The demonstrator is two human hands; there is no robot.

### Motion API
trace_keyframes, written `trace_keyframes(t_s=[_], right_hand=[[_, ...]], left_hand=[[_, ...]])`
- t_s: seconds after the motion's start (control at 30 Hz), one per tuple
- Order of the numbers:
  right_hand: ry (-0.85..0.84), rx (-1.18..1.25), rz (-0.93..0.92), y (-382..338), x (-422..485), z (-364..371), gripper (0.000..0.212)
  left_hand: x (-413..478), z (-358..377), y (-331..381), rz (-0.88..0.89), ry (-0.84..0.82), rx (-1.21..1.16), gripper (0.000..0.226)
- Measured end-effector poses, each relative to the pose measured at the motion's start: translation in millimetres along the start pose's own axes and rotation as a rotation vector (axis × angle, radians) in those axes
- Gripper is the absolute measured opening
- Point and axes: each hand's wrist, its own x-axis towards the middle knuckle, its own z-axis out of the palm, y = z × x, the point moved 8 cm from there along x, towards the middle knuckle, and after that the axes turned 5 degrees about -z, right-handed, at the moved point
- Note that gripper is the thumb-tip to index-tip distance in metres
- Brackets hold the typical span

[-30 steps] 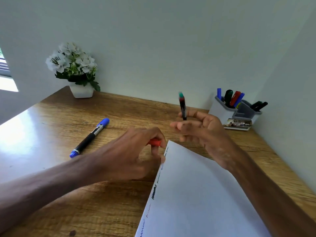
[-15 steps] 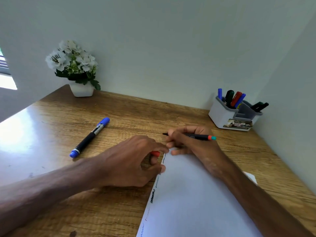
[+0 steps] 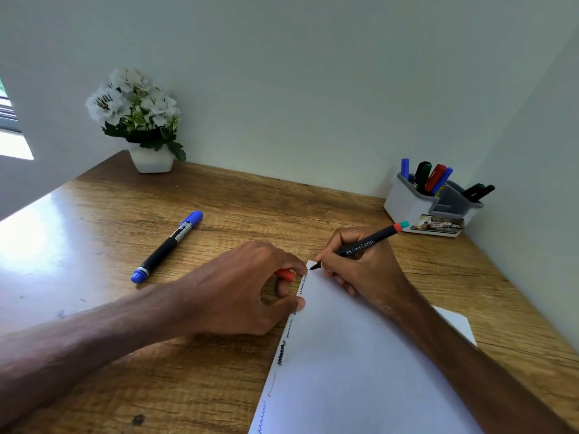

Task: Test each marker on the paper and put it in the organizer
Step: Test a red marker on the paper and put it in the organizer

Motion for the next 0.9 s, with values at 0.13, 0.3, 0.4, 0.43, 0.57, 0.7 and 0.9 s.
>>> trace_keyframes(t_s=[0.13, 0.3, 0.4, 0.43, 0.57, 0.7, 0.9], right_hand=[[-0.009, -0.025, -0.027, -1.4, 0.0, 0.5, 0.015], [-0.02, -0.05, -0.028, -2.8, 0.4, 2.1, 0.018], [-0.017, -0.061, -0.023, -2.2, 0.3, 1.6, 0.018], [-0.015, -0.067, -0.024, -2.5, 0.1, 1.5, 0.019], [-0.009, -0.078, -0.035, -3.5, 0.8, 1.8, 0.02], [-0.004, -0.071, -0.019, -2.0, 0.1, 0.5, 0.015], [0.008, -0.073, 0.0, -0.8, 0.2, 0.2, 0.017]], left_hand=[[-0.2, 0.8, 0.0, -0.001, 0.002, 0.002, 0.046], [-0.9, 0.2, 0.1, -0.003, 0.006, 0.001, 0.046], [-1.0, 0.3, -0.1, -0.008, 0.002, -0.006, 0.046], [-1.0, 0.3, -0.1, -0.007, 0.002, -0.008, 0.046], [-0.9, 0.4, -0.9, -0.005, -0.002, -0.008, 0.047], [0.1, 1.0, -1.5, 0.0, -0.001, -0.001, 0.048], [0.0, 0.8, -0.6, 0.006, 0.003, 0.004, 0.048]])
